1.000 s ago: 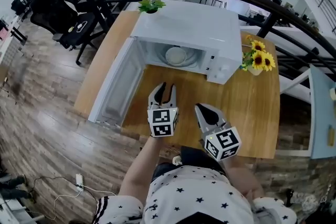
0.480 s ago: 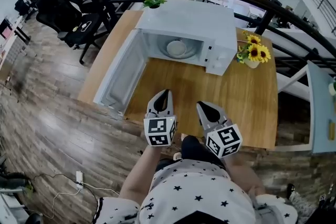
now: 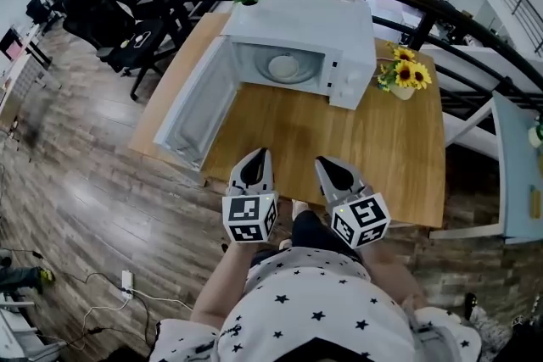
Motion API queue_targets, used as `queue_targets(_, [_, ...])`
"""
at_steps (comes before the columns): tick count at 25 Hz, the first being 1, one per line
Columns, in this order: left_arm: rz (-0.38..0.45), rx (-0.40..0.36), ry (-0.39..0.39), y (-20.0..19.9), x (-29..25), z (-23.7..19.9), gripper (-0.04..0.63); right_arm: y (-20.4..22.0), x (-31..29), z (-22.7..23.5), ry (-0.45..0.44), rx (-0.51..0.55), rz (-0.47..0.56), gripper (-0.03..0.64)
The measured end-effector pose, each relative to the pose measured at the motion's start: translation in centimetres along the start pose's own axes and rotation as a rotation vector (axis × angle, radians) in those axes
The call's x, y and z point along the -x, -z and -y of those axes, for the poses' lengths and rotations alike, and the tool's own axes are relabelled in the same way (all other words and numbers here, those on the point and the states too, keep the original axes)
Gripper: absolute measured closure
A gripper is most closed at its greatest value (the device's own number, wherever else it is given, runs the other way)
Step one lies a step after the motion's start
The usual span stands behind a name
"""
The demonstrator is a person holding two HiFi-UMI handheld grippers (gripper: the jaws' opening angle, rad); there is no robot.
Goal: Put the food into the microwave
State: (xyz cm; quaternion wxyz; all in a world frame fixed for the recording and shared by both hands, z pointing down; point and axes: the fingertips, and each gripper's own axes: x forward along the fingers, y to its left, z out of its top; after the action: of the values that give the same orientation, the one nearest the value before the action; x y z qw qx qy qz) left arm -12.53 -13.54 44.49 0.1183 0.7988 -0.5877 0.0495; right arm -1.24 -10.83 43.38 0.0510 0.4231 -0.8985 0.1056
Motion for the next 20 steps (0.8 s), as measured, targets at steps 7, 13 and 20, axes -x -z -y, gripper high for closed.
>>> queue_targets(7, [-0.008,0.006,0.0,0.8,2.6,0.5,0.594,0.7,1.1,-1.1,-0.013,-0.006,0.005,0.612])
queue_targets(13, [-0.016,0.01,0.012,1.3,3.5,0.9,0.594,0.9,1.6,-1.6,-0.019,-0.009,0.005,0.612])
queue_targets(20, [-0.023,0.015,0.025,1.5,3.2,1.4,0.594,1.0,1.7,-1.5,-0.021,-0.015,0.008,0.612])
